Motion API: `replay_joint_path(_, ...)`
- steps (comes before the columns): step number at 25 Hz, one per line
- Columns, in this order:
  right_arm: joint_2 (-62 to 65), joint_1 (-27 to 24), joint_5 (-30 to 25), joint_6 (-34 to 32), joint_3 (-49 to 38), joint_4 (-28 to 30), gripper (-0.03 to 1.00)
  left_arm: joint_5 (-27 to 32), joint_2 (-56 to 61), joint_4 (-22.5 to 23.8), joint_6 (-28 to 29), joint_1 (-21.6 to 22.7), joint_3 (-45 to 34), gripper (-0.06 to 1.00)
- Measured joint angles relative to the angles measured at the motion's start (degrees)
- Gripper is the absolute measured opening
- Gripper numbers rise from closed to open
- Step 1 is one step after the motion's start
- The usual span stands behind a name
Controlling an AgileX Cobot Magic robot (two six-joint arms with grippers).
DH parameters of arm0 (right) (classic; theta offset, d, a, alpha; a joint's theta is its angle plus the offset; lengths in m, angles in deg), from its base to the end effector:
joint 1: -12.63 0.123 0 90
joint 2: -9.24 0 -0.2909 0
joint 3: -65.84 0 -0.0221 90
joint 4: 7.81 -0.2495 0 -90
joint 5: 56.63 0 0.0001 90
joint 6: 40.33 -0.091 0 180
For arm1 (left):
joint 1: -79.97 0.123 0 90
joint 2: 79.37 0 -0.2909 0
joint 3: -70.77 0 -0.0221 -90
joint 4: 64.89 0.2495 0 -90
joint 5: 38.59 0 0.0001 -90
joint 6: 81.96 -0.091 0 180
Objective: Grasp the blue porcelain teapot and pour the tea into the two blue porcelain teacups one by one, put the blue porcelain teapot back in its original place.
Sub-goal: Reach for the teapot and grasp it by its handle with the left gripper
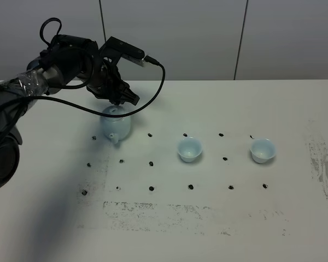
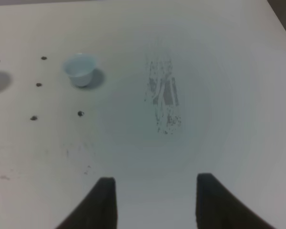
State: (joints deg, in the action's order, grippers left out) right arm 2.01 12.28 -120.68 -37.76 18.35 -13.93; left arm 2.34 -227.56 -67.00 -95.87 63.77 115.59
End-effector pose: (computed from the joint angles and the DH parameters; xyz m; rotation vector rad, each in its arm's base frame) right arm -0.0182 0.0088 0.2783 -0.0505 2.0690 0.0969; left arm 0.5257 -0.1550 0.1662 0.6298 2.4387 -0.0579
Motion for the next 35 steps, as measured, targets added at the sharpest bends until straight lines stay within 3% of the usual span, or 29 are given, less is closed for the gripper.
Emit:
replay_joint_path(21,0.0,0.0,0.0,0.0,0.0,-0.04,0.37,1.1,1.59,5.59,-0.34,2.33,0.0,0.45)
replay_joint_path(35,0.0,0.0,0.0,0.0,0.0,-0.04,0.37,9.51,2.21,5.76,-0.34,2.52,0.01,0.45)
